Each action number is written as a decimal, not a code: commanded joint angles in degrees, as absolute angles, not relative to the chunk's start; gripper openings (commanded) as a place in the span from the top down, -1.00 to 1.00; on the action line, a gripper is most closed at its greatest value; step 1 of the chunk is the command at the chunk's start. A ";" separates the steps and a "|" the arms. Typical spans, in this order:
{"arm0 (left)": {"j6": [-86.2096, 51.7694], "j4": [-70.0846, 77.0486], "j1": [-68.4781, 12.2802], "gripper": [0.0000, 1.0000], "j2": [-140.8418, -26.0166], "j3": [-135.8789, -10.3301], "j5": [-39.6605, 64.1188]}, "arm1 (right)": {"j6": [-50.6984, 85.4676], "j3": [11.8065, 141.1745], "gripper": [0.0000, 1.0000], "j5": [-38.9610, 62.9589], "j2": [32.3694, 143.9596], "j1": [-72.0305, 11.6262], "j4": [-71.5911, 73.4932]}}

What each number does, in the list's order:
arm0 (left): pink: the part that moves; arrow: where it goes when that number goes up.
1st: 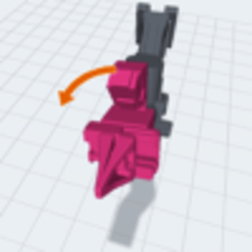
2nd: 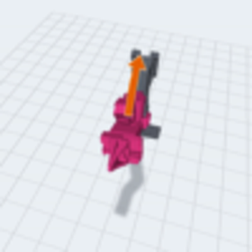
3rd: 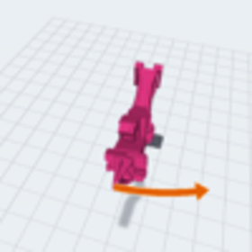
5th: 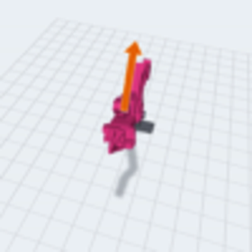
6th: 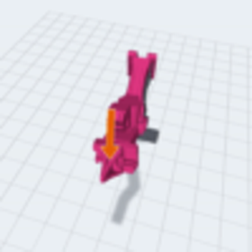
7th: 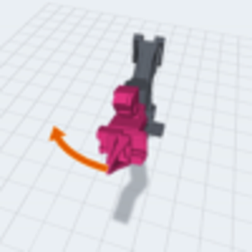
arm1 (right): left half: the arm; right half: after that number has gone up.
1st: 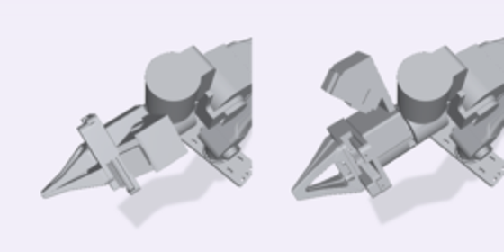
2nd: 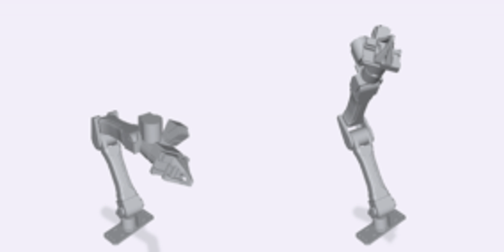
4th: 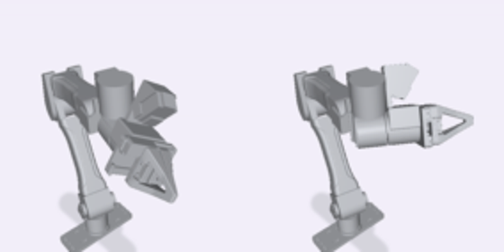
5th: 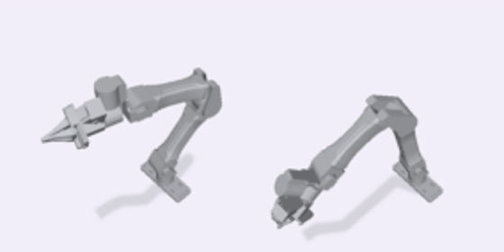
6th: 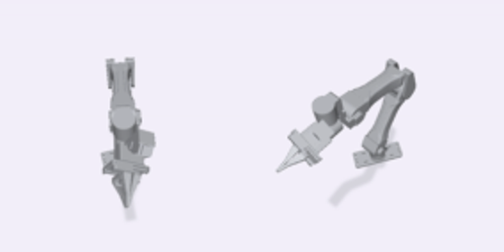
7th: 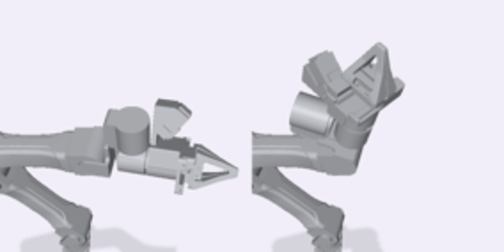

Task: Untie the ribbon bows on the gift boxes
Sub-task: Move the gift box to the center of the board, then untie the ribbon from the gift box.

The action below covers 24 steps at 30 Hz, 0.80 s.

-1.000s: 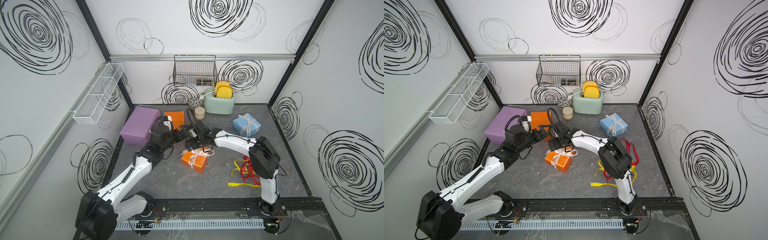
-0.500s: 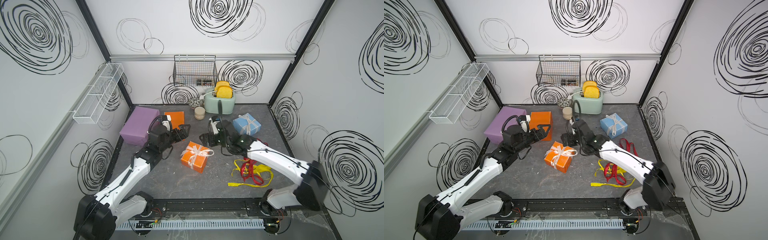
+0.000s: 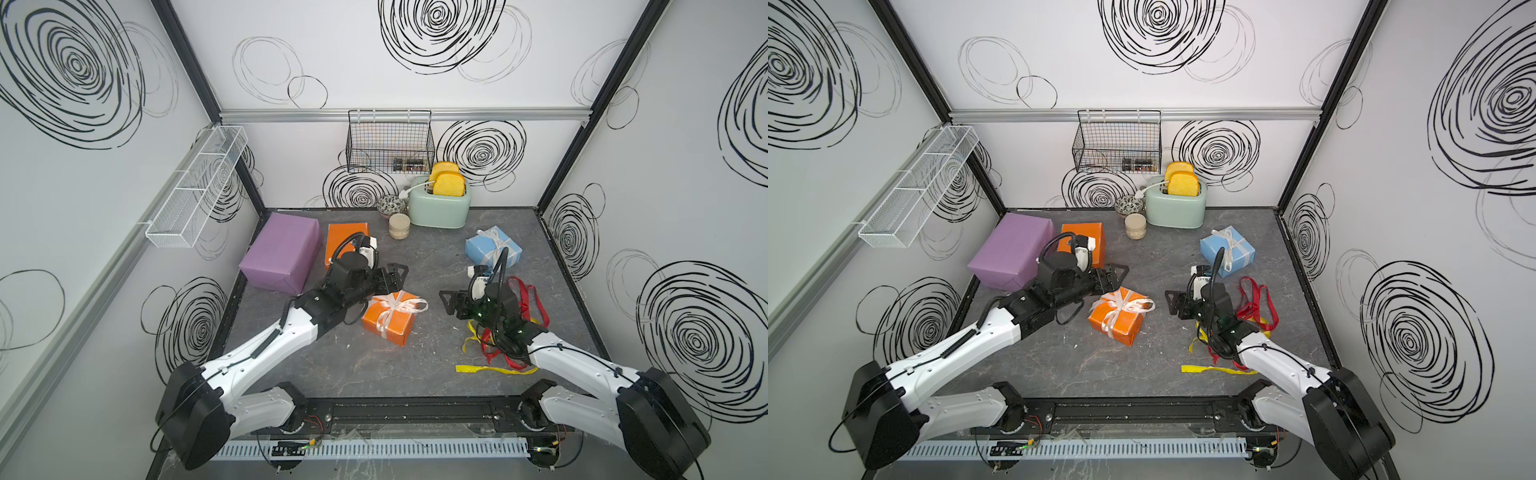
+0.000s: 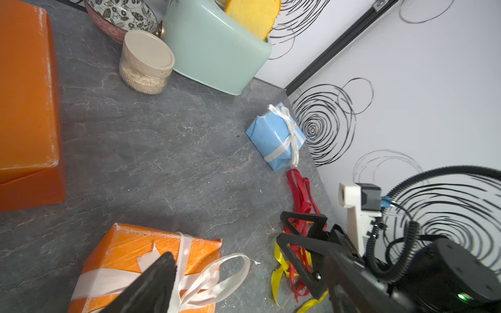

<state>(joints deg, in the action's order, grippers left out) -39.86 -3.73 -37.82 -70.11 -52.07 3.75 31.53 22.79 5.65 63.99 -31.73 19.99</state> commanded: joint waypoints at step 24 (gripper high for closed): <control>-63.99 -15.27 -41.27 -0.46 -67.13 -42.44 -11.20 | 34.08 24.02 -0.63 -4.73 60.14 -39.91 18.16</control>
